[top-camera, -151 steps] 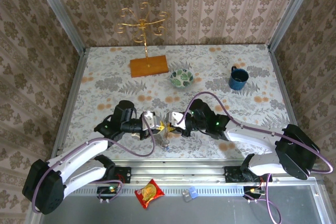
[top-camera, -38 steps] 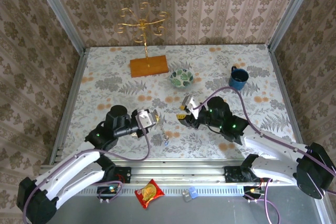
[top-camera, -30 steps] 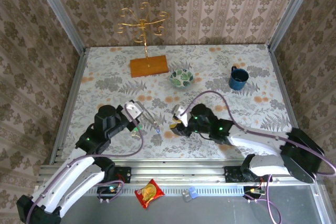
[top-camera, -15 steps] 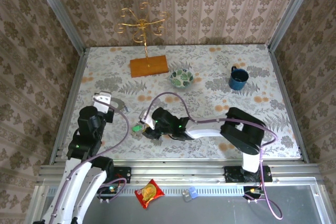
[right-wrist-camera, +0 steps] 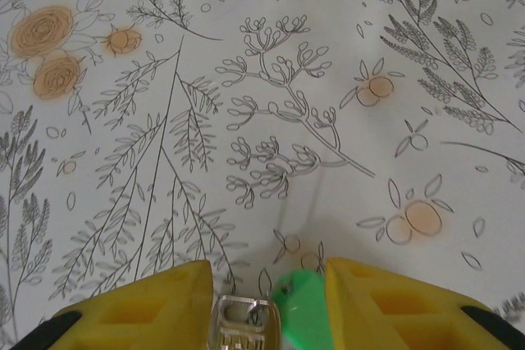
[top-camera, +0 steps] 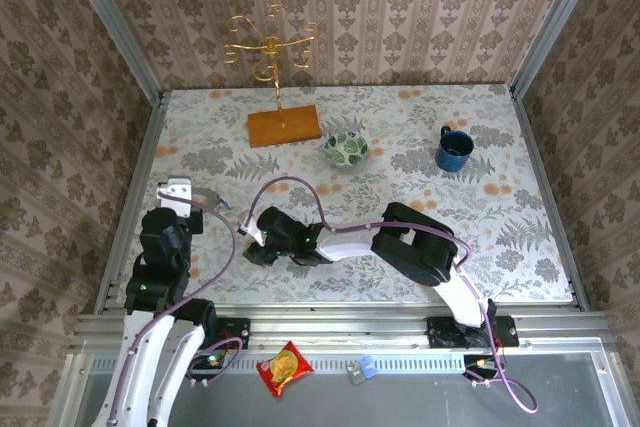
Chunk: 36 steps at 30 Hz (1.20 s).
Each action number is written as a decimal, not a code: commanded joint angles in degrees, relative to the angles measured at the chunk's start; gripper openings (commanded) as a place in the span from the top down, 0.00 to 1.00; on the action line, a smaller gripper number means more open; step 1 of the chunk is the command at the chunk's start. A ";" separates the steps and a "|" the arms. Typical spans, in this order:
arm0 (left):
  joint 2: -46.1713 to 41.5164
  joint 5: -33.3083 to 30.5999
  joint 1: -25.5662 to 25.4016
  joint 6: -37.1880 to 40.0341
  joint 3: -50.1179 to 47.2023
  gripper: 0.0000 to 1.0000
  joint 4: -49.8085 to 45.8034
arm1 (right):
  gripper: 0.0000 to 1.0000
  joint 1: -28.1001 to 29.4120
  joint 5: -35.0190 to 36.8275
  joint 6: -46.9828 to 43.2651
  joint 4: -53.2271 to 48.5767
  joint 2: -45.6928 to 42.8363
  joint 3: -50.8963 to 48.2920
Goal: Put the keys on the keyring
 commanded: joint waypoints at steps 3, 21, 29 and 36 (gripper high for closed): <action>-0.80 -1.79 0.56 -1.39 1.04 1.00 2.18 | 0.61 0.39 1.15 1.54 -3.47 2.93 3.76; 1.31 6.49 0.51 2.19 2.24 1.00 2.21 | 1.00 0.87 5.11 -2.46 -6.71 -9.71 -8.68; 6.15 18.07 0.28 4.23 3.57 1.00 1.73 | 1.00 -1.37 5.40 -0.12 -8.39 -26.55 -25.52; 10.01 28.79 -1.08 6.39 4.58 1.00 3.41 | 1.00 -6.80 0.90 2.06 -16.93 -38.35 -33.58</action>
